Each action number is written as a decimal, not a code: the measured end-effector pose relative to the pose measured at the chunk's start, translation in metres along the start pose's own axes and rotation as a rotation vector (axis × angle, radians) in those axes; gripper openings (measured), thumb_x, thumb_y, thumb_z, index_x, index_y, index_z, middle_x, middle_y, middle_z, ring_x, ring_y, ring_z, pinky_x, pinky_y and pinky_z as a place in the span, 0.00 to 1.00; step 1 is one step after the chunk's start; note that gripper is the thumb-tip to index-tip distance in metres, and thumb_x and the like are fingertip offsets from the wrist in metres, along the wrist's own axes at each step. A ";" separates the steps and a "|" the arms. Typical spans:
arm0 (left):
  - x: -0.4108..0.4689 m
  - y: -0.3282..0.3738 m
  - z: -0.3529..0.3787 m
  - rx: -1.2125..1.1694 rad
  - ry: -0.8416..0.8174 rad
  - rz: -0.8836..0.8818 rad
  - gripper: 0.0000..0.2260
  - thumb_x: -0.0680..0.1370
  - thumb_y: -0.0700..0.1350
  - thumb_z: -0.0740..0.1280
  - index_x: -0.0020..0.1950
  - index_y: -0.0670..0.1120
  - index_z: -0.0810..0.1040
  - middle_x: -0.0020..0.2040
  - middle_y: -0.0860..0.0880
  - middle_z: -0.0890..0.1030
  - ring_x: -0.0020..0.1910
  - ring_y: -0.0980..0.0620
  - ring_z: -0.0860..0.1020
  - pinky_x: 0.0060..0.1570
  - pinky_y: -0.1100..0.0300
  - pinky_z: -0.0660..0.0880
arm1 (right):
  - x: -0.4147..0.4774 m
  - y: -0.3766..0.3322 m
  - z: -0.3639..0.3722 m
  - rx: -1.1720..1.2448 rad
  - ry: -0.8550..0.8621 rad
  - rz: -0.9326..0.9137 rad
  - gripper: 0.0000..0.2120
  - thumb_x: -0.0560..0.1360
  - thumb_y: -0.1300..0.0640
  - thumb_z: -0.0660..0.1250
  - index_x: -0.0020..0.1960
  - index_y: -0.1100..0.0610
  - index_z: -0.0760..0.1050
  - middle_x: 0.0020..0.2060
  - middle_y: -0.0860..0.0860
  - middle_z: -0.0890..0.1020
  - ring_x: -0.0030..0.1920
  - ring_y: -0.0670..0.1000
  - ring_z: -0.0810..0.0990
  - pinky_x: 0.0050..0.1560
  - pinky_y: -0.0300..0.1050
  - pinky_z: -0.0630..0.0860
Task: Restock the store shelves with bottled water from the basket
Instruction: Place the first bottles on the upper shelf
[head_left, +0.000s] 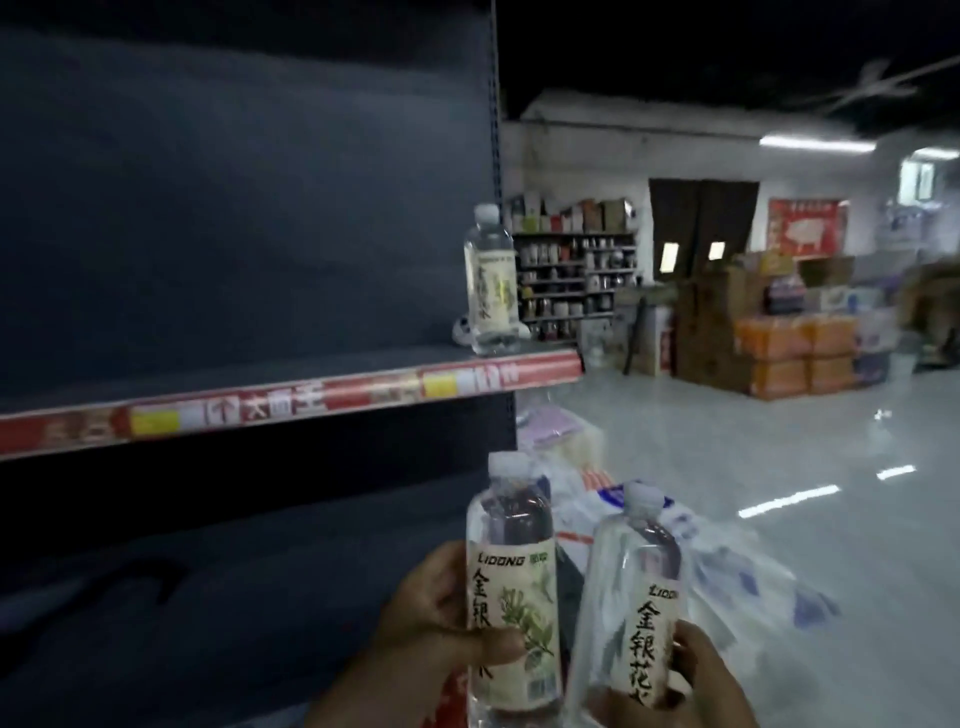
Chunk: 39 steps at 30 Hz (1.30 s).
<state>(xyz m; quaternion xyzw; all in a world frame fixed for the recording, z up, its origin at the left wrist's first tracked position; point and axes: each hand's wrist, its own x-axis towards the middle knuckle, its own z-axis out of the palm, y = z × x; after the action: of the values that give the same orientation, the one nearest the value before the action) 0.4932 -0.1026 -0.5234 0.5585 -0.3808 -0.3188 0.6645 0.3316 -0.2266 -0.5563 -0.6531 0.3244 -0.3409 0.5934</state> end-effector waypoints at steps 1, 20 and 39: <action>0.004 0.020 -0.009 -0.009 0.015 0.045 0.45 0.47 0.40 0.86 0.63 0.43 0.76 0.57 0.42 0.84 0.56 0.42 0.83 0.51 0.49 0.79 | 0.010 -0.009 0.004 -0.010 0.077 -0.061 0.24 0.59 0.68 0.80 0.51 0.55 0.77 0.40 0.49 0.85 0.43 0.53 0.83 0.48 0.51 0.78; 0.148 0.204 -0.142 0.083 0.416 0.398 0.36 0.57 0.34 0.77 0.64 0.44 0.73 0.57 0.46 0.83 0.57 0.44 0.81 0.60 0.42 0.76 | 0.175 -0.227 0.158 -0.114 -0.060 -0.661 0.31 0.66 0.61 0.80 0.62 0.54 0.68 0.51 0.48 0.81 0.52 0.51 0.81 0.51 0.44 0.80; 0.171 0.186 -0.144 0.670 0.425 0.173 0.33 0.69 0.41 0.78 0.70 0.46 0.67 0.50 0.49 0.83 0.49 0.51 0.82 0.48 0.57 0.77 | 0.216 -0.206 0.183 -0.413 0.025 -0.590 0.30 0.75 0.49 0.71 0.69 0.61 0.63 0.37 0.49 0.75 0.30 0.44 0.72 0.28 0.34 0.70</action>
<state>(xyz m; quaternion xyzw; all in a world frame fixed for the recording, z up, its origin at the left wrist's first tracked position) 0.7039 -0.1438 -0.3273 0.7635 -0.3633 0.0024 0.5339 0.6077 -0.2862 -0.3496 -0.8207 0.1911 -0.4325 0.3208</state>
